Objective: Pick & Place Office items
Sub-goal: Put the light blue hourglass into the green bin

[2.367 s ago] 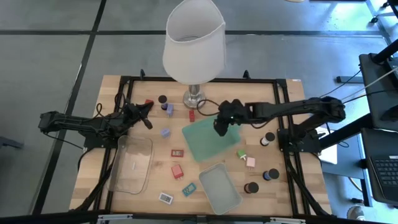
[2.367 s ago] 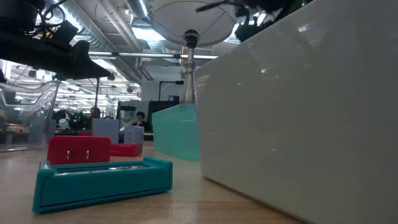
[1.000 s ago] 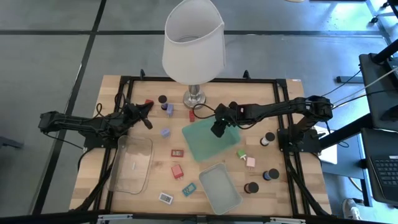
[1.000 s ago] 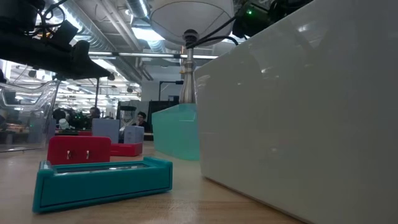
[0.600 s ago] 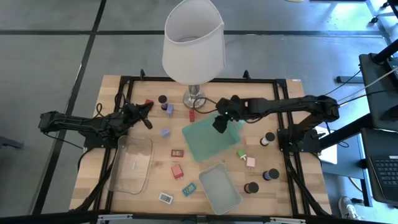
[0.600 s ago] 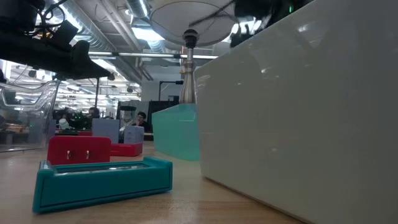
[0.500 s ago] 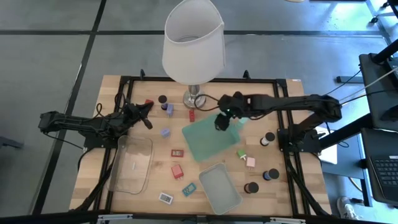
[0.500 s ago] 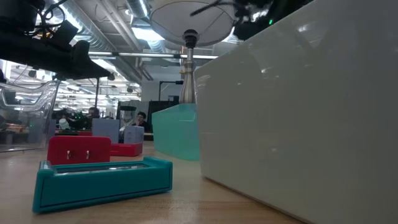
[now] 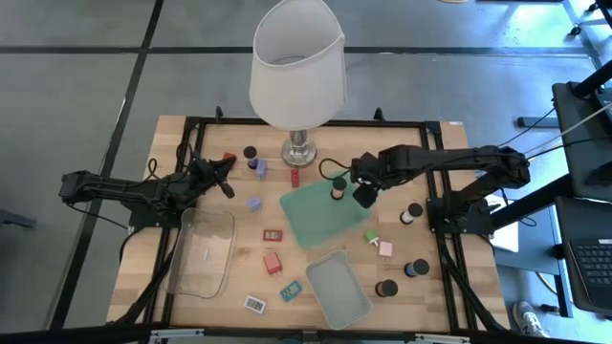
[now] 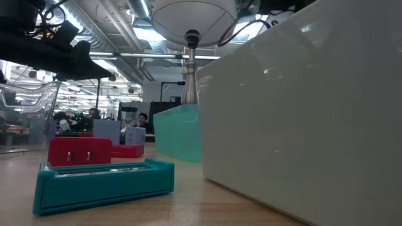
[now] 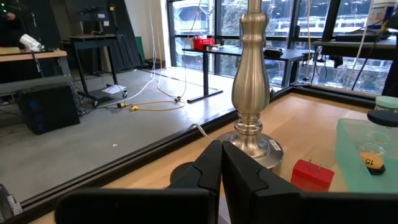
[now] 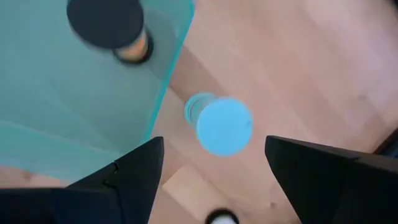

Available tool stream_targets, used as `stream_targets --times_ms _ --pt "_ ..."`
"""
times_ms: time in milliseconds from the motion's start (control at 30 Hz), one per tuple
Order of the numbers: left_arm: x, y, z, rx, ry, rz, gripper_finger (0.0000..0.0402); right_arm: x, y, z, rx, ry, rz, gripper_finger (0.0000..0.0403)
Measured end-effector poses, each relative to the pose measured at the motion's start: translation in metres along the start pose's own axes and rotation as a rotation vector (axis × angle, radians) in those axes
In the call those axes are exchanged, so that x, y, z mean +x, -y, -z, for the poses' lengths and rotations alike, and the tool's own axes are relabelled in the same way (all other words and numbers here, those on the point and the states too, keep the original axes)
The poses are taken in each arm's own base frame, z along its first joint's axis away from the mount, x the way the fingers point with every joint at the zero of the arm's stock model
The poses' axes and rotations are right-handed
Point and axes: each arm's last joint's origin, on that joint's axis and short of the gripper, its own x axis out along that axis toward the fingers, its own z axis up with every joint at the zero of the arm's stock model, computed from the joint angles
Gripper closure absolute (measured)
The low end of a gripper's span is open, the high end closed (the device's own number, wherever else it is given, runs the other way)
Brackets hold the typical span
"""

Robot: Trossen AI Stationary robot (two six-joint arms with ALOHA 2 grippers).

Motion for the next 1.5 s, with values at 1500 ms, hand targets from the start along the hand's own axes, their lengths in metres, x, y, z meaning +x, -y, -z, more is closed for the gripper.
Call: stream_targets --times_ms 1500 --pt "0.000 0.000 0.000 0.000 0.000 -0.001 0.0393 0.061 0.021 0.001 0.069 -0.023 -0.016 0.0054"
